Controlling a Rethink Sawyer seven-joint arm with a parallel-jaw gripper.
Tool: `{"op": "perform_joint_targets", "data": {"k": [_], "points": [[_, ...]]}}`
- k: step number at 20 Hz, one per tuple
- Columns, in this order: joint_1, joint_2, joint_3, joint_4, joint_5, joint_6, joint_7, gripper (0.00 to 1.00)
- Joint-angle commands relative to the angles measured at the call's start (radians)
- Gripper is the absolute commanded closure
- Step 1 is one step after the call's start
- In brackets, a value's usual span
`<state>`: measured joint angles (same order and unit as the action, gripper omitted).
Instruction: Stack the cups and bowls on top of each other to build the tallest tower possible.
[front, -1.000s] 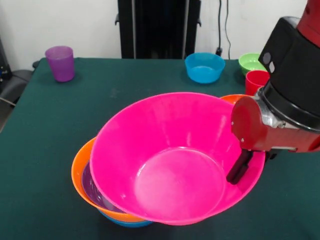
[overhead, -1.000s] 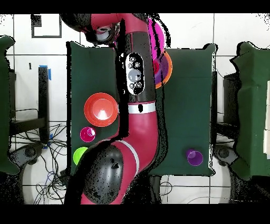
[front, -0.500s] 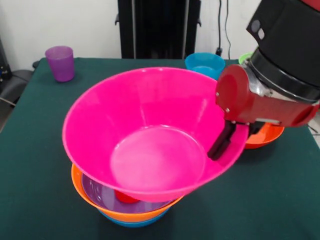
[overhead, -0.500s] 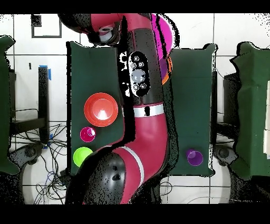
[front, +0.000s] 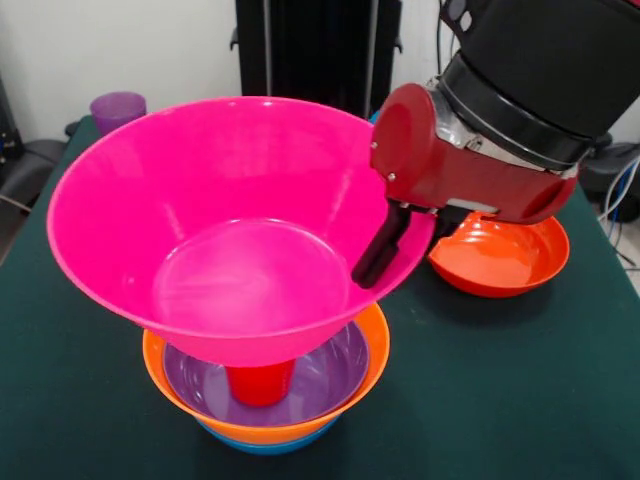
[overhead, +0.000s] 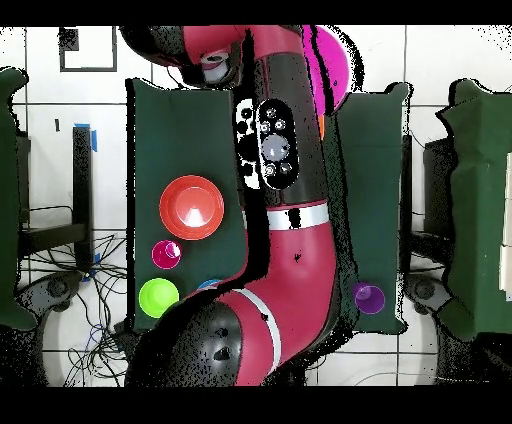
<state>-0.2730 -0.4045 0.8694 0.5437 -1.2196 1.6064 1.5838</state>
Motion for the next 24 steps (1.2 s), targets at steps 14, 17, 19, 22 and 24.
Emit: {"op": "perform_joint_targets", "data": {"k": [14,17,19,22,24], "points": [[0.051,-0.011,-0.238,0.262,0.035,-0.185,0.019,1.0],[0.063,-0.002,-0.26,0.282,0.042,-0.201,0.034,1.0],[0.073,-0.003,-0.272,0.285,0.048,-0.191,0.031,1.0],[0.088,-0.003,-0.284,0.272,0.057,-0.17,0.023,1.0],[0.096,0.005,-0.29,0.261,0.061,-0.169,0.022,1.0]]}}
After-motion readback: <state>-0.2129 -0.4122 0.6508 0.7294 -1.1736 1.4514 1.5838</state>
